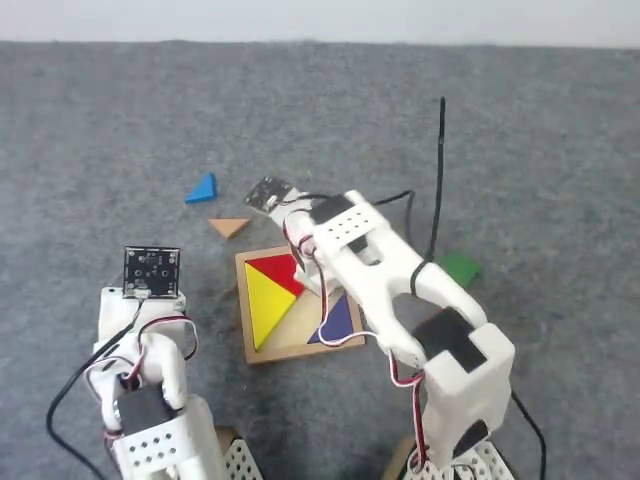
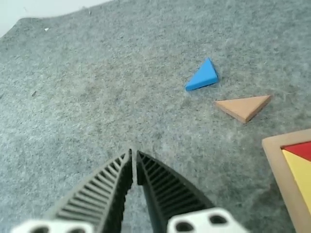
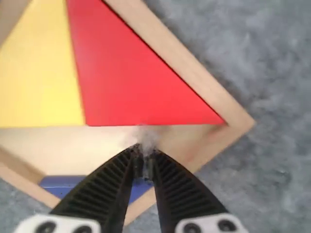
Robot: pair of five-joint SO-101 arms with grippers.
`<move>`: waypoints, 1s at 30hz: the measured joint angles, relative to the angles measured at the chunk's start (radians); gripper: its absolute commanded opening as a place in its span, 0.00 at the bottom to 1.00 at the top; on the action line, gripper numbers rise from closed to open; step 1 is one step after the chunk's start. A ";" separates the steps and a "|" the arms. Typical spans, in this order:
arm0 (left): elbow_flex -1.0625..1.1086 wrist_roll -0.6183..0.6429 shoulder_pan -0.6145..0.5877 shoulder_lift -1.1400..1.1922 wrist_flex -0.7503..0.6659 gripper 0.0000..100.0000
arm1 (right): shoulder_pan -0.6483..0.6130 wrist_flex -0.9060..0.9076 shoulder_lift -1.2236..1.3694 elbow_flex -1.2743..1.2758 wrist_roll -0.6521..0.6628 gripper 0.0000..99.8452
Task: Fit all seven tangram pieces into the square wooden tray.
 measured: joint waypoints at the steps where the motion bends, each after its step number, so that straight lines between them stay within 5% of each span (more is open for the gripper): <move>1: 0.000 0.000 0.000 0.000 0.000 0.02 | 0.006 0.012 -0.005 0.000 0.000 0.01; 11: 0.000 0.000 0.000 0.000 0.000 0.02 | 0.173 0.135 -0.330 0.000 0.002 0.01; 25: 0.000 0.000 0.000 0.000 0.000 0.02 | 0.847 0.112 -0.477 0.000 0.173 0.01; 30: 0.000 0.000 0.000 0.000 0.000 0.02 | 0.999 0.066 -0.353 -0.003 0.249 0.27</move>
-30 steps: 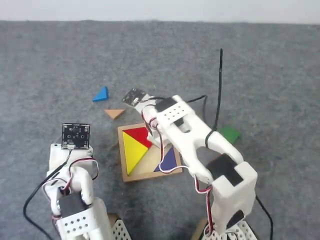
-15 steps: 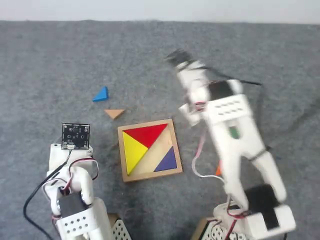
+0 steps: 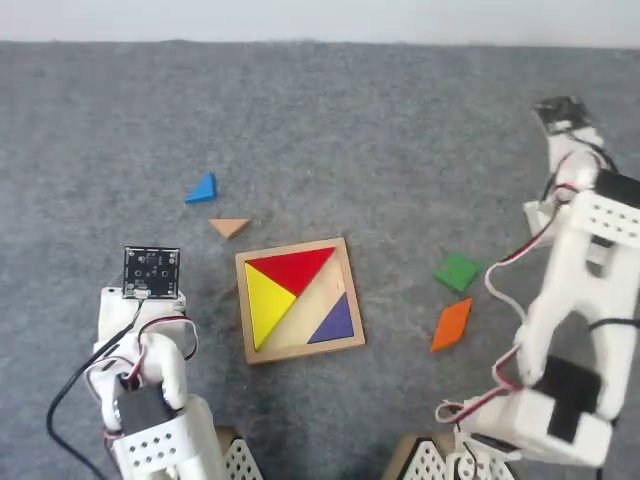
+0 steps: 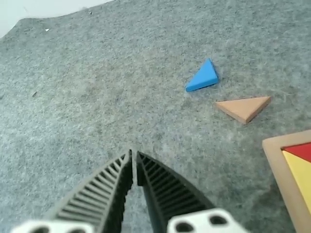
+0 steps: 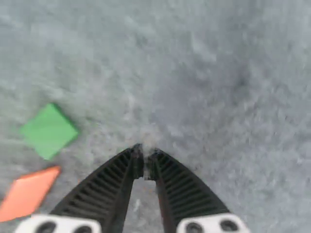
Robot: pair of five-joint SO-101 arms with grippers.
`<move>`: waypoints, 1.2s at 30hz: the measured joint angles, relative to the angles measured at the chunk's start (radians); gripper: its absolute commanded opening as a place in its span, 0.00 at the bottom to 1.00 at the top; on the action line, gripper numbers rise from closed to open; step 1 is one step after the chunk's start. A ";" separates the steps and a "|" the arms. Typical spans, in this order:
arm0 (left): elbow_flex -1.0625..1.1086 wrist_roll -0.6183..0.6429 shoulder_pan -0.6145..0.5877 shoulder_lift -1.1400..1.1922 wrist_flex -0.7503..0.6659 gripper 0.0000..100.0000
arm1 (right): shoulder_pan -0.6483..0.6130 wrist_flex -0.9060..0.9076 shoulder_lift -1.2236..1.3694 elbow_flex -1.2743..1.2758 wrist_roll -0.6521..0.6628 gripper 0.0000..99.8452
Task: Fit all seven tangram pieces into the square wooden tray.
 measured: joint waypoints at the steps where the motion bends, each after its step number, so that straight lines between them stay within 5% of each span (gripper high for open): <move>1: 0.000 0.000 0.000 0.000 0.000 0.02 | 0.021 -0.003 0.025 -0.009 0.000 0.34; 5: 0.000 0.000 0.000 0.000 0.000 0.02 | 0.086 0.014 0.091 -0.069 -0.009 0.44; 11: 0.000 0.000 0.000 0.000 0.000 0.02 | 0.097 0.212 0.092 -0.244 -0.014 0.44; 19: 0.000 0.000 0.000 0.000 0.000 0.02 | 0.157 0.261 0.091 -0.578 -0.025 0.44; 25: 0.000 0.000 0.000 0.000 0.000 0.02 | 0.066 0.482 0.092 -0.671 -0.077 0.44; 28: 0.000 0.000 0.000 0.000 0.000 0.02 | -0.031 0.525 0.103 -0.641 -0.078 0.33; 32: 0.000 0.000 0.000 0.000 0.000 0.02 | -0.157 0.509 0.135 -0.488 -0.069 0.03; 36: 0.000 0.000 0.000 0.000 0.000 0.02 | -0.250 0.384 0.167 -0.295 -0.170 0.05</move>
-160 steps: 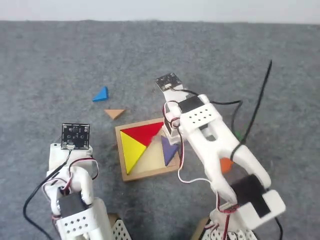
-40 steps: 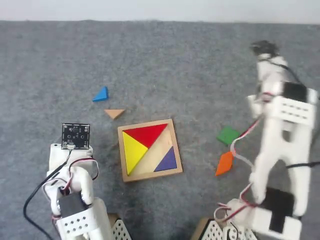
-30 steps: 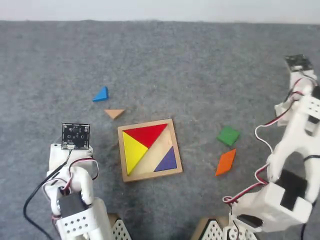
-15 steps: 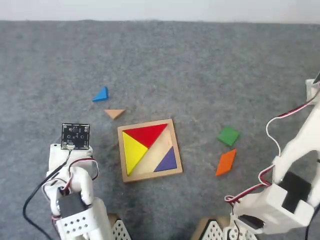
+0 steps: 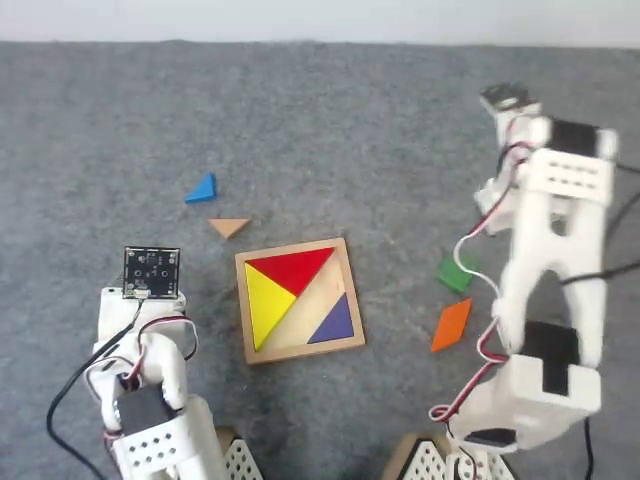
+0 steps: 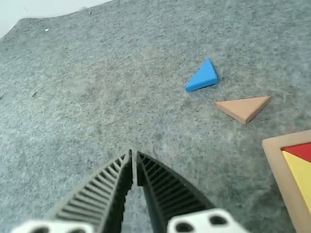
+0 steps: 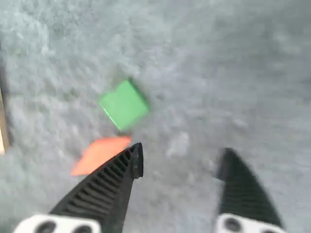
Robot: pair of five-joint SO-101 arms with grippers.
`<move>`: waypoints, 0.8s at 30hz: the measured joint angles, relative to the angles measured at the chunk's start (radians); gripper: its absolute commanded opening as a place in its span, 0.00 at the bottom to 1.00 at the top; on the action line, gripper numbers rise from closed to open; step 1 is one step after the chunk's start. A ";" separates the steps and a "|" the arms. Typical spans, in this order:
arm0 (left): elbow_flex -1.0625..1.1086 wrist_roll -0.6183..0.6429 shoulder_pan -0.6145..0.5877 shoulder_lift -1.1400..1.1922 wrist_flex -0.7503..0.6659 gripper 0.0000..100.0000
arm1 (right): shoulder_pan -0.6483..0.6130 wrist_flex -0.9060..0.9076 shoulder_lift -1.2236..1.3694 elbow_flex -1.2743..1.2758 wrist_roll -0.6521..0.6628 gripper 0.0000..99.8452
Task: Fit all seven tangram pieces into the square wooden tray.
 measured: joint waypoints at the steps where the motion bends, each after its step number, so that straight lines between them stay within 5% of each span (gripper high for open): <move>1: 0.000 -0.008 0.000 0.000 0.000 0.02 | -0.017 -0.041 0.005 0.046 -0.029 0.04; 10: -0.086 -0.083 0.011 0.003 -0.021 0.02 | -0.069 -0.605 0.018 0.503 -0.207 0.03; 13: -0.144 -0.078 0.064 0.064 -0.021 0.02 | -0.049 -0.671 0.003 0.560 -0.218 0.03; 20: -0.431 -0.064 0.206 0.542 -0.043 0.02 | -0.043 -0.750 -0.057 0.646 -0.218 0.03; 24: -0.641 -0.226 0.253 0.918 -0.057 0.05 | -0.046 -0.758 -0.058 0.652 -0.218 0.03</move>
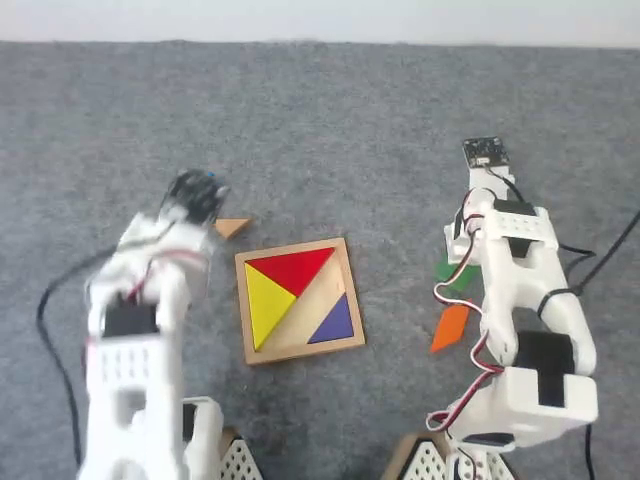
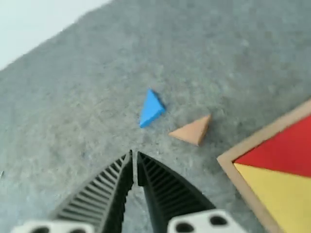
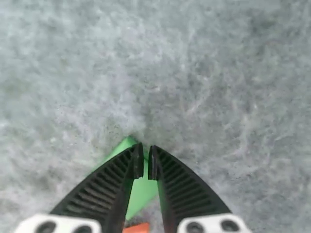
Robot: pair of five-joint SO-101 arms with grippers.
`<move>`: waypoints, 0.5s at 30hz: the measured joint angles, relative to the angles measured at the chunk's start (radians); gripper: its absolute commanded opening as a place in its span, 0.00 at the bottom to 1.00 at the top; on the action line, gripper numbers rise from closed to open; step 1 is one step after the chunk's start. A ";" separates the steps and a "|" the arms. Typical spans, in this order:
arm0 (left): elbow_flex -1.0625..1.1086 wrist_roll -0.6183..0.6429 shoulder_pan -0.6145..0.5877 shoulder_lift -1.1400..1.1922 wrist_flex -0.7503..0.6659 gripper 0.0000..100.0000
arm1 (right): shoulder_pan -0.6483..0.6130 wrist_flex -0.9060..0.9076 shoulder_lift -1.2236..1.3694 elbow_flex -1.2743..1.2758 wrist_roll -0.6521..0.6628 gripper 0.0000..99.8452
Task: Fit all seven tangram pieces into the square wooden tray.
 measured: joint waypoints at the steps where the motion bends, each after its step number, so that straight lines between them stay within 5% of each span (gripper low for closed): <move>1: -0.051 -0.054 0.006 0.094 0.000 0.08 | 0.000 0.000 0.000 0.000 0.000 0.03; 5: -0.247 -0.236 0.015 0.453 0.002 0.17 | 0.002 0.000 0.000 0.000 0.000 0.03; 15: -0.746 -0.446 0.018 1.106 0.186 0.18 | 0.002 0.000 0.000 0.000 0.000 0.03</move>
